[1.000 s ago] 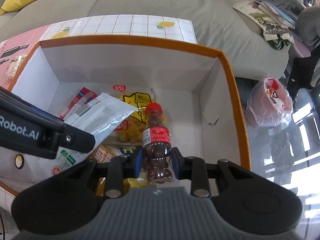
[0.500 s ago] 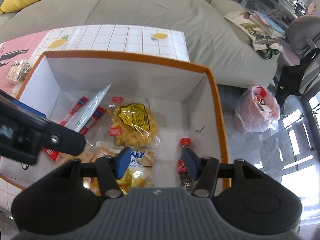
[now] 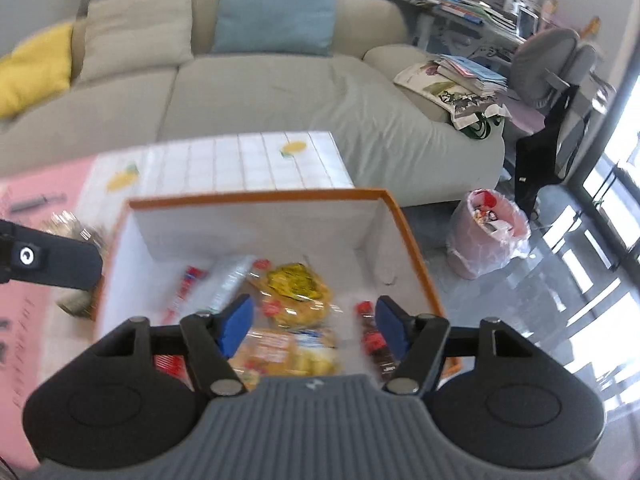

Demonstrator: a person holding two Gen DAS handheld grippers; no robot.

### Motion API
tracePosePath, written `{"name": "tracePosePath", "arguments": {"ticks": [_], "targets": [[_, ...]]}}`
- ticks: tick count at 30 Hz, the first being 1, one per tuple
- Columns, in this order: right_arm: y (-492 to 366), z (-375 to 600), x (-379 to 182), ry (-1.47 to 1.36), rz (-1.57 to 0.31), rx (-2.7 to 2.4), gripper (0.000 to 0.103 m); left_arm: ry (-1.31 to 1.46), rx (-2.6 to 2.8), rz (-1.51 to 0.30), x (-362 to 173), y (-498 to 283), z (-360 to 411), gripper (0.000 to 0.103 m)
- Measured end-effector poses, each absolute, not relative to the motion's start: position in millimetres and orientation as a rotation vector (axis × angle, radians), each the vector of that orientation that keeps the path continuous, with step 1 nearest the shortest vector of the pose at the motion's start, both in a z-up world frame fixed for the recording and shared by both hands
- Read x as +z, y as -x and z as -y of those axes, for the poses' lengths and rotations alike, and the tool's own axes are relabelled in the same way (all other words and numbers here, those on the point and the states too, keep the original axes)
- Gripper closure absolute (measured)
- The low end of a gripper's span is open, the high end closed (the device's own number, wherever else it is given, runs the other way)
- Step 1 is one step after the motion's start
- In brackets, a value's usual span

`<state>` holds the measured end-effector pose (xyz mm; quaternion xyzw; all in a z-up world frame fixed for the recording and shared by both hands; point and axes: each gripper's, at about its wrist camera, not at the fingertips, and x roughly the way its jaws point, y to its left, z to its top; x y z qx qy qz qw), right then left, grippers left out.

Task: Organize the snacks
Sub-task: 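Open both tools to drop the items into the box and withdraw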

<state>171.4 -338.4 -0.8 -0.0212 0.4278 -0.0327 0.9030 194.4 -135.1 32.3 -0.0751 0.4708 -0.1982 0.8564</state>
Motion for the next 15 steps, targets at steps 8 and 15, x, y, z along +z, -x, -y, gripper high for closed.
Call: {"name": "tracePosePath", "arguments": {"ticks": [8,15], "targets": [[-135,297,8,-0.100,-0.795,-0.077,0.030,0.136,-0.345,-0.865,51,-152,89,0.017],[-107,253,7,-0.179,-0.724,0.006,0.030,0.173,-0.306,-0.791,35,-123,42,0.017]]}}
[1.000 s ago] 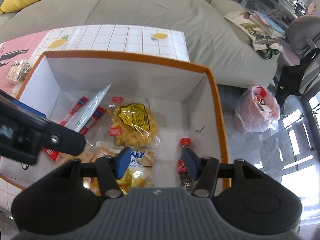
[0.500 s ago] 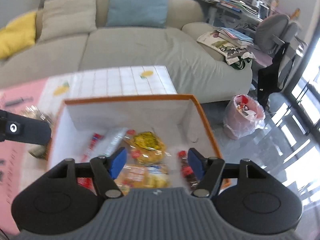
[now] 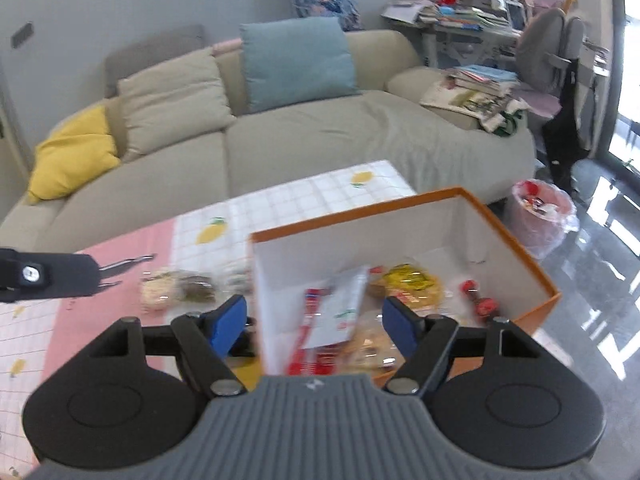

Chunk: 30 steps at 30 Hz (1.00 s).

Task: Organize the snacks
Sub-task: 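Open both tools to drop the items into the box and withdraw, then grasp the MILENI peanut bag with the left tool while the right tool reaches the brown snack bag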

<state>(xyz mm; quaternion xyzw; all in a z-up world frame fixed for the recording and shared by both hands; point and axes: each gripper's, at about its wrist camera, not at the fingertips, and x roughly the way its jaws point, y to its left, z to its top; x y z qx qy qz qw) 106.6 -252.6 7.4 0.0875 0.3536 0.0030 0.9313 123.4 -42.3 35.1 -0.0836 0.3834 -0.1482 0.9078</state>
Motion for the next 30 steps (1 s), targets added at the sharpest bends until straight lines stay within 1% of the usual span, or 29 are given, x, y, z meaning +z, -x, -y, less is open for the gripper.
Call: {"name": "tracePosePath", "arguments": {"ticks": [5,7,13,20,24,30], "targets": [[-93,215,-1,-0.130,-0.677,0.057,0.030,0.194,-0.268,-0.812,8,-112,6,0.017],[-91,202,-6,-0.100,-0.680,0.085,0.030,0.186,-0.236,-0.817,-3,-109,-5,0.020],[-94,172,-26,-0.031,-0.711,0.152,0.031,0.177,-0.240,-0.850,-26,-116,-31,0.021],[-118,150,-42,0.054,-0.721,0.215,0.034,0.000,-0.305,-0.846,-37,-147,-32,0.021],[-148,139,-52,0.098,-0.741,0.220,0.035,-0.101,-0.324,-0.848,-43,-171,-31,0.021],[-187,124,-69,0.136,-0.777,0.240,0.043,-0.190,-0.395,-0.861,-59,-214,-30,0.022]]}}
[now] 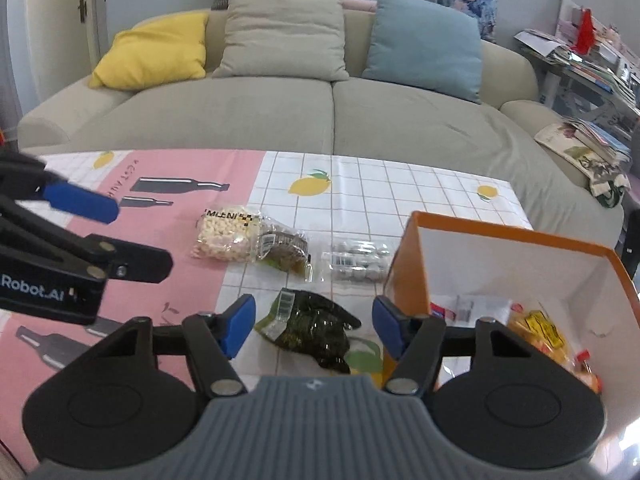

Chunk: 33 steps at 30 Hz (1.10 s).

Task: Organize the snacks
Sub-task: 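Grasp the MILENI peanut bag with the left tool while the right tool reaches the brown snack bag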

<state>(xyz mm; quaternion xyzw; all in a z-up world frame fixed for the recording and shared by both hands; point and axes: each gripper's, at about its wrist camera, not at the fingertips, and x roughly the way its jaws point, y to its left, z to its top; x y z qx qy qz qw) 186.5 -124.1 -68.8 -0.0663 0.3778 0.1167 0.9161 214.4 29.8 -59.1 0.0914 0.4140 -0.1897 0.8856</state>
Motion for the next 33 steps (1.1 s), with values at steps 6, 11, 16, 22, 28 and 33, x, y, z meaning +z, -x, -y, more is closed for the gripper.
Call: {"name": "tracePosePath", "arguments": {"ticks": [6,11,16,22,28,33], "targets": [[-227,110,-88,0.133,-0.830,0.256,0.052,-0.204,-0.424,-0.883,-83,-259,-33,0.024],[-263,97,-103,0.121,-0.869,0.261,0.052,-0.212,-0.477,-0.917,-98,-301,-51,0.024],[-293,92,-111,0.059,-0.891,0.241,0.052,-0.362,-0.517,-0.935,-104,-323,-62,0.017],[-327,98,-117,-0.123,-0.935,0.228,0.043,-0.629,-0.586,-0.901,-122,-328,-49,0.015],[-357,85,-128,-0.200,-0.977,0.194,0.042,-0.652,-0.669,-0.937,-142,-343,-32,0.015],[-369,87,-142,-0.187,-1.005,0.105,0.028,-0.617,-0.683,-0.974,-155,-351,-30,0.014]]}}
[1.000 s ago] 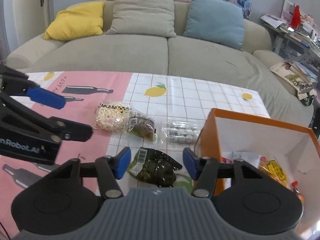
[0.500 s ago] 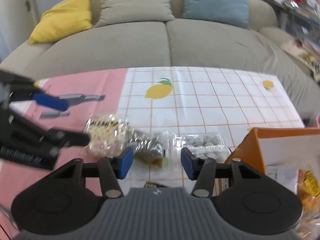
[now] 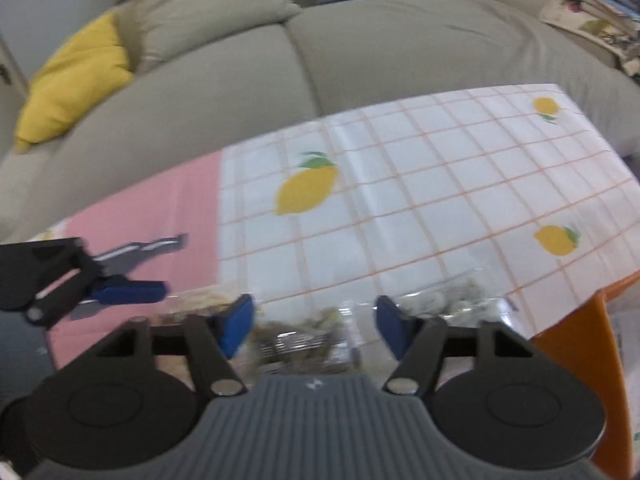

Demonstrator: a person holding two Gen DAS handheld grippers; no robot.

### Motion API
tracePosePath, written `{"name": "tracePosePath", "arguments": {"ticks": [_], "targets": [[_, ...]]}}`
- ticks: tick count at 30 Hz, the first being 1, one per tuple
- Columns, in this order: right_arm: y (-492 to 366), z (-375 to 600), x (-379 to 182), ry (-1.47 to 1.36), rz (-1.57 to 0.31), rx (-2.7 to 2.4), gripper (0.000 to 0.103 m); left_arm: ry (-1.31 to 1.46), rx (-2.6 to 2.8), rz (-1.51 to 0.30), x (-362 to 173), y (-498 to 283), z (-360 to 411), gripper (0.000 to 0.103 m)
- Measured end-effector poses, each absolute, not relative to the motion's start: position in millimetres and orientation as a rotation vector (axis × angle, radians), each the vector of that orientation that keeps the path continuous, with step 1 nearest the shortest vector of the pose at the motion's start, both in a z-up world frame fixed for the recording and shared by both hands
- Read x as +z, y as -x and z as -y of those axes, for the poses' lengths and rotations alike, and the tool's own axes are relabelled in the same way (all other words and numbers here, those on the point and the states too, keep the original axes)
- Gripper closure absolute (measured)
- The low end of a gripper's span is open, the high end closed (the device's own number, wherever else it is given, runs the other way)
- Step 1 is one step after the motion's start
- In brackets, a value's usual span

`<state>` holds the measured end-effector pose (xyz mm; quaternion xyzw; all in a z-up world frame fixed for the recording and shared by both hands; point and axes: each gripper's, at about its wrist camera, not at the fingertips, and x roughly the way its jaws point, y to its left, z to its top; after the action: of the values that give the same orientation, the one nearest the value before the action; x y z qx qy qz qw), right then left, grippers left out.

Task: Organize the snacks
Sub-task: 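Grasp the MILENI peanut bag with the left tool while the right tool reaches the brown snack bag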

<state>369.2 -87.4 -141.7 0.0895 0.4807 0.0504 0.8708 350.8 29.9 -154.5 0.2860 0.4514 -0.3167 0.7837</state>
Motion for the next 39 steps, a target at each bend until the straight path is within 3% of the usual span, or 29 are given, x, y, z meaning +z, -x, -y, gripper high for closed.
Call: {"name": "tracePosePath", "arguments": {"ticks": [4,6,9,10,12,16,19,28,29,30,35,39], "targets": [[-372,94,-153,-0.216,-1.025,0.065,0.027,-0.509,-0.669,-1.009,-155,-352,-36,0.014],[-369,94,-155,-0.204,-1.016,0.056,0.035,-0.476,-0.652,-1.024,-155,-350,-39,0.018],[-362,90,-154,-0.152,-1.007,0.069,0.075,-0.422,-0.599,-1.050,-153,-342,-42,0.022],[-360,93,-158,-0.212,-1.047,0.122,0.083,-0.402,-0.580,-1.062,-151,-338,-43,0.024],[-353,96,-166,-0.267,-1.083,0.129,0.087,-0.341,-0.540,-1.080,-149,-328,-49,0.030],[-333,98,-168,-0.279,-1.072,0.179,0.088,-0.207,-0.446,-1.111,-147,-308,-67,0.036],[-315,100,-169,-0.310,-1.085,0.206,0.089,-0.138,-0.385,-1.127,-145,-285,-78,0.049],[-261,85,-167,-0.282,-1.103,0.342,0.090,0.078,-0.143,-1.206,-139,-210,-90,0.050],[-256,85,-165,-0.270,-1.098,0.356,0.086,0.110,-0.120,-1.212,-138,-203,-91,0.050],[-250,84,-160,-0.249,-1.081,0.371,0.084,0.140,-0.107,-1.214,-137,-197,-92,0.049],[-216,96,-129,-0.148,-0.967,0.405,0.069,0.186,-0.146,-1.156,-132,-169,-91,0.021],[-186,112,-119,-0.110,-0.931,0.399,0.065,-0.002,-0.190,-1.113,-127,-156,-76,0.015]]}}
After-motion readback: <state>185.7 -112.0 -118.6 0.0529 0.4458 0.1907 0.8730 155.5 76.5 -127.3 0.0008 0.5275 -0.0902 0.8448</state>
